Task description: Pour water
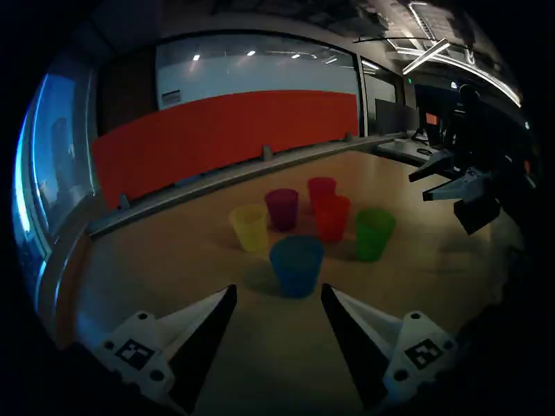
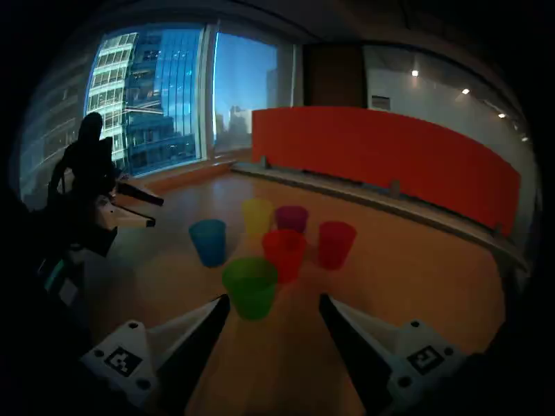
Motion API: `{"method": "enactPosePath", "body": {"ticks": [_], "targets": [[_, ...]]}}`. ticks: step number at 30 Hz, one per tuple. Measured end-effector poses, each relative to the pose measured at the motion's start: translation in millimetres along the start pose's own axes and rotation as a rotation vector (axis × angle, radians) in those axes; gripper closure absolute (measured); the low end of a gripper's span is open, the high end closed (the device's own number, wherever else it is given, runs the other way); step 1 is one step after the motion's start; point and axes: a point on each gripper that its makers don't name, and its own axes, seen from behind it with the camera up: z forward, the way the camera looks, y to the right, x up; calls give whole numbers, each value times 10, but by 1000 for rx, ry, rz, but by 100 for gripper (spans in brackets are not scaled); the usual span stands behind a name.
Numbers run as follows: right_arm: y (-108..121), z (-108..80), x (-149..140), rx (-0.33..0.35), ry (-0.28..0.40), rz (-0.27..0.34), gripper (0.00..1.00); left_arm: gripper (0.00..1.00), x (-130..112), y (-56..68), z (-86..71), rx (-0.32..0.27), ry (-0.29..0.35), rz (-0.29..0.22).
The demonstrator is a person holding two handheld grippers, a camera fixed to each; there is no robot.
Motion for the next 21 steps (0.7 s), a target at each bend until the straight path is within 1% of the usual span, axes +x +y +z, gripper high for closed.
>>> {"method": "enactPosePath", "body": {"ticks": [3,6,11,17,21], "targets": [[107,-51,137,-40,44,5,0,10,85,-59,-10,33,34,-3],[189,-83,221,-76,70,-2,0,10,168,-116,-32,67,67,4],[288,-108,345,-132,111,-10,0,10,340,-259,-120,135,134,9],[419,-150,525,-205,177,4,0,10,532,-445,-264,210,217,-28],[552,-181,609,-267,224,15,0,10,628,-577,-369,268,266,-55]]}}
